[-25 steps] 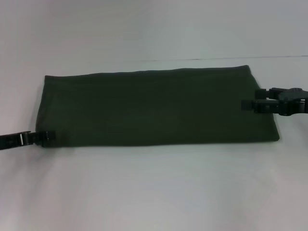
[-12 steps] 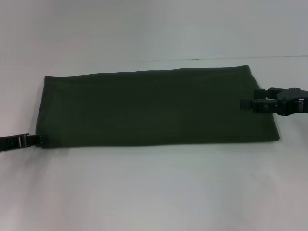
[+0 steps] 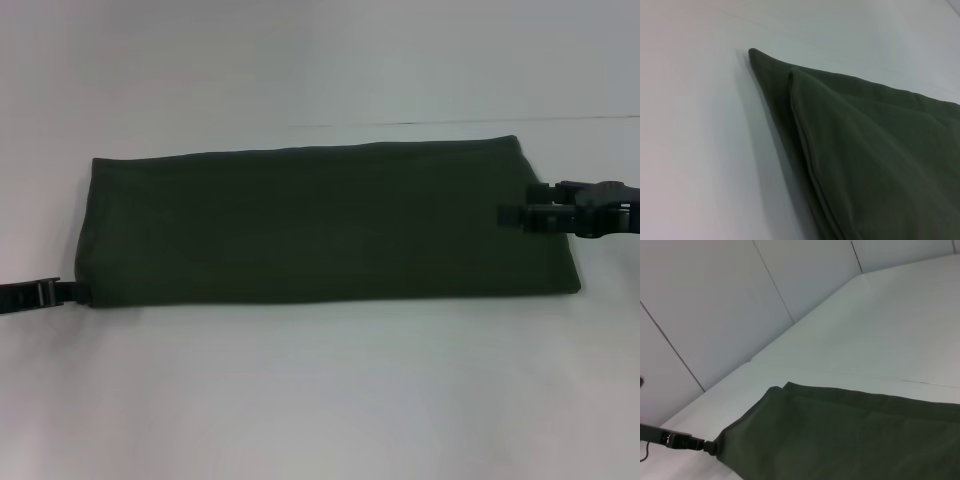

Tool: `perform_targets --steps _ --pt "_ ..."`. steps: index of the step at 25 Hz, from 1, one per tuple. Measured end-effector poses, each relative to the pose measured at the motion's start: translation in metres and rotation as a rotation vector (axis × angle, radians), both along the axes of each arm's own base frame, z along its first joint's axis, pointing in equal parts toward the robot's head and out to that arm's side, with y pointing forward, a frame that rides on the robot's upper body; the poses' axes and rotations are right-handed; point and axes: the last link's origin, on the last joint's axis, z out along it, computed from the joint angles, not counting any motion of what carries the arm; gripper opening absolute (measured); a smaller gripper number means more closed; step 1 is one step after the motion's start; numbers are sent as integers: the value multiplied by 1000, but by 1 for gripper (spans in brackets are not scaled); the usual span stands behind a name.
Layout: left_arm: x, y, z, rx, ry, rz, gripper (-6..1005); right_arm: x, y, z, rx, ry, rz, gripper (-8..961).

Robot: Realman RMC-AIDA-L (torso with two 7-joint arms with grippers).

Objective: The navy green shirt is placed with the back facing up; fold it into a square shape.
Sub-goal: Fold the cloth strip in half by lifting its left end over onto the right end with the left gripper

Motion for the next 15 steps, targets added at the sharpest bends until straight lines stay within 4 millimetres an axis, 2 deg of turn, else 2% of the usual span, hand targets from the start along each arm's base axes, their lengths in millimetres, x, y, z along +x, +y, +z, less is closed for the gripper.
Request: perform_targets --steps 4,10,15 --pt "-1 1 2 0 14 -2 21 -1 1 0 0 1 1 866" --pt "-2 1 12 -15 18 -6 24 -1 4 9 -7 21 -55 859" --pt "-1 1 21 -31 17 -15 21 -1 14 24 -69 27 -199 853"
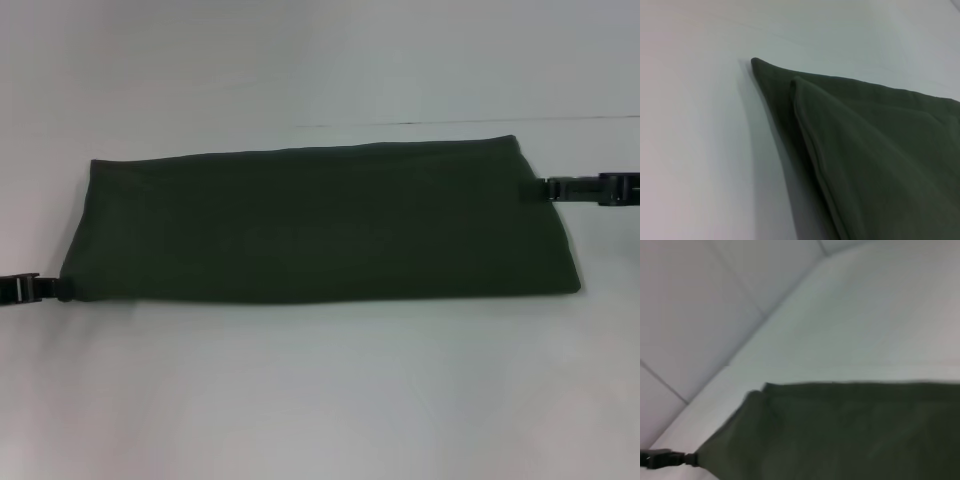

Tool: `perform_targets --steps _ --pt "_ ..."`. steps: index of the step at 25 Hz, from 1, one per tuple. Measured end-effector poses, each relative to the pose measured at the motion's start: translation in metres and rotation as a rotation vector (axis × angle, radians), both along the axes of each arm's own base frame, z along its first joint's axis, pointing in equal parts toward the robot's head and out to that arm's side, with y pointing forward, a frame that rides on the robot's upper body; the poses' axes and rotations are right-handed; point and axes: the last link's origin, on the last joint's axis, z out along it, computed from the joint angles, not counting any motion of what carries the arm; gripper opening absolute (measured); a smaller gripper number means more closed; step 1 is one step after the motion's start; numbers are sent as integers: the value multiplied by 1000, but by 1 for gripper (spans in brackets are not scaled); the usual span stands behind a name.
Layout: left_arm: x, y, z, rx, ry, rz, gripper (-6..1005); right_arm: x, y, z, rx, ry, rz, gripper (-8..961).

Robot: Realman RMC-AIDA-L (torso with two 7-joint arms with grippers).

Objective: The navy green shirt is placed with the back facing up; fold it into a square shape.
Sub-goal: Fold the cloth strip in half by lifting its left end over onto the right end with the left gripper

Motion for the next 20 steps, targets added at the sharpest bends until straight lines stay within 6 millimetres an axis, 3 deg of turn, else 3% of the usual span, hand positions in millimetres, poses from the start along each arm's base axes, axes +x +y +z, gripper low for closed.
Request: perform_targets --steps 9,20 --pt "3 3 3 -45 26 5 23 7 16 11 -122 -158 -271 842" --pt "6 5 3 -59 32 -7 22 21 15 -13 -171 -304 -347 829"
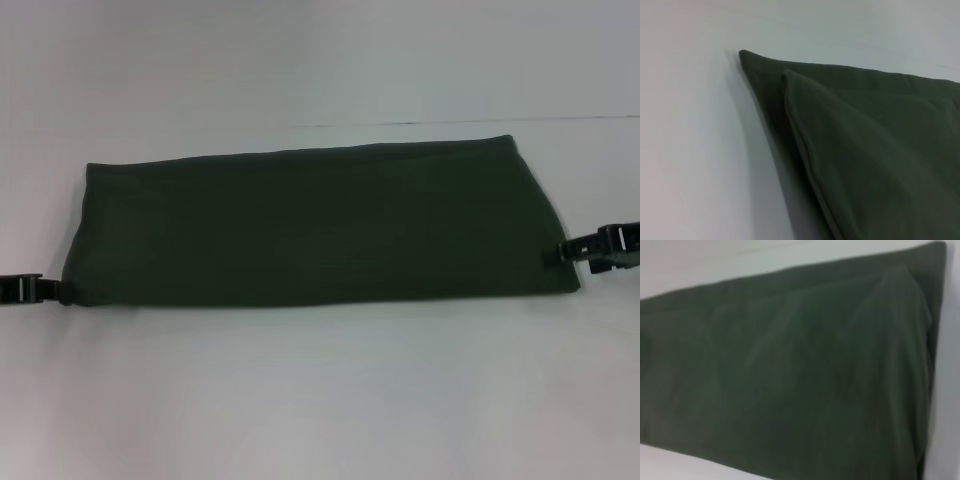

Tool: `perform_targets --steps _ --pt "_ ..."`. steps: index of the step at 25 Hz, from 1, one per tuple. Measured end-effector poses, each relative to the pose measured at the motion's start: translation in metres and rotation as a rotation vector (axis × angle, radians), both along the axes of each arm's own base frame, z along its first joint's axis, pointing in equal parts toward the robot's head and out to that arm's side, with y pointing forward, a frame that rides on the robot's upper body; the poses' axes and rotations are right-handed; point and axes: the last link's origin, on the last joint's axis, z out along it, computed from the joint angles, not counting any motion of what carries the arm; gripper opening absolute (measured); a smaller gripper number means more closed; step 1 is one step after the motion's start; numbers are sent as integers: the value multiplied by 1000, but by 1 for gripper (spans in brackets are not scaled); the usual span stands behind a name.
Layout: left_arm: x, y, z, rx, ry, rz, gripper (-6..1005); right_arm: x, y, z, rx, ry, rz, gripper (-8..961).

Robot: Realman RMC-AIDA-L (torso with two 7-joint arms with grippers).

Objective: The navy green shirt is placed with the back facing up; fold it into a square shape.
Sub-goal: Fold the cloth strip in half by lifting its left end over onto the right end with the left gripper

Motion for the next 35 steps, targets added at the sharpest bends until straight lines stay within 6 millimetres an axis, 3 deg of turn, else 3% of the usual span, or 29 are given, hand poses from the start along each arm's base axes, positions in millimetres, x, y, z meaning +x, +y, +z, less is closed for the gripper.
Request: perform_targets --steps 21,28,35 --pt "5 4 0 -6 -2 -15 24 -1 3 -32 -10 -56 32 803" --pt "5 4 1 -4 0 -17 23 -1 5 -34 1 -73 36 795" --pt "6 5 1 -4 1 -19 24 0 5 -34 4 -76 37 560"
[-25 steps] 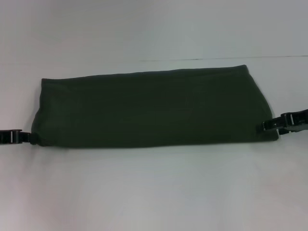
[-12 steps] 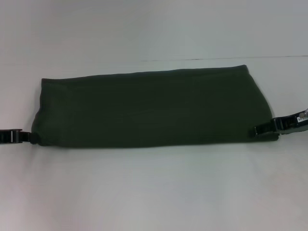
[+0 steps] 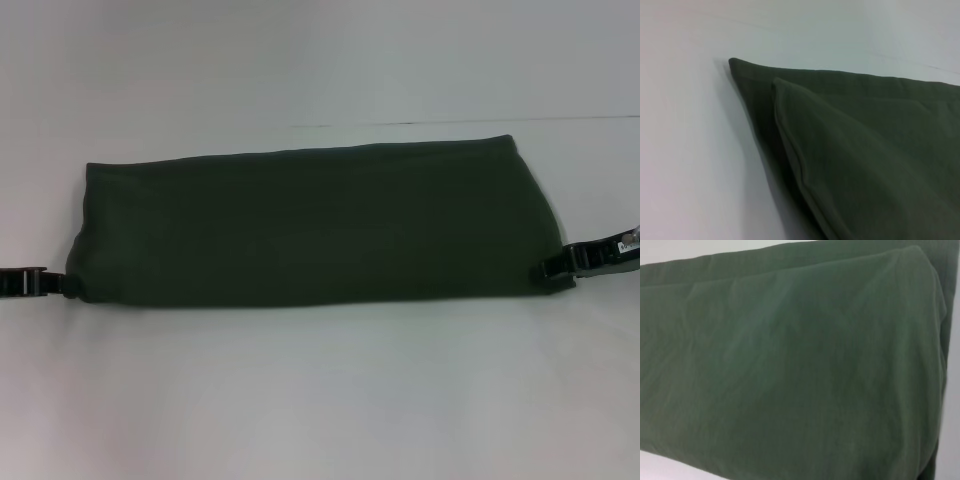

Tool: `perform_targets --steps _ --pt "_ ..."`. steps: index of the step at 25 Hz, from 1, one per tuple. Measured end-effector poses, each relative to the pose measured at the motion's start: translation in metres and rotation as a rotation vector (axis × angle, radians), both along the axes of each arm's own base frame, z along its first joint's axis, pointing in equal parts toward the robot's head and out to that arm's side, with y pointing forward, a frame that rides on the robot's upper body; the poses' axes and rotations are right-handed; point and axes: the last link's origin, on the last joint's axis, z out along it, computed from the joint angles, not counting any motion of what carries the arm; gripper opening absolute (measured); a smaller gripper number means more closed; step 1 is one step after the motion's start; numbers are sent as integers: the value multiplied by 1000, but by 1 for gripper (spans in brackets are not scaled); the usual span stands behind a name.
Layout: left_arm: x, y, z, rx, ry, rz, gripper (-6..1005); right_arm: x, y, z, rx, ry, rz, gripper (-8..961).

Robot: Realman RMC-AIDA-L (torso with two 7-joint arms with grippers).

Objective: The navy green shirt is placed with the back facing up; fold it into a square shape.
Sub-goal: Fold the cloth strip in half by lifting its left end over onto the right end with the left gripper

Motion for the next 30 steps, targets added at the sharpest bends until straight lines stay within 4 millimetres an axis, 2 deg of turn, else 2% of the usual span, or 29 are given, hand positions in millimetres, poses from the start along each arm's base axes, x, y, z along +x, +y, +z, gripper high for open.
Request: perform_targets --steps 7,12,17,23,30 --pt "0 0 0 1 1 1 23 1 0 0 3 -2 -2 352" --pt "0 1 -1 2 0 0 23 5 -1 1 11 -8 -7 319" --pt "0 1 -1 2 1 -1 24 7 -2 4 15 -15 -10 153" --pt "2 1 -1 -1 -2 -5 23 10 -5 5 9 -13 0 24" --pt "4 -4 5 -38 -27 -13 23 14 -19 21 8 57 8 47"
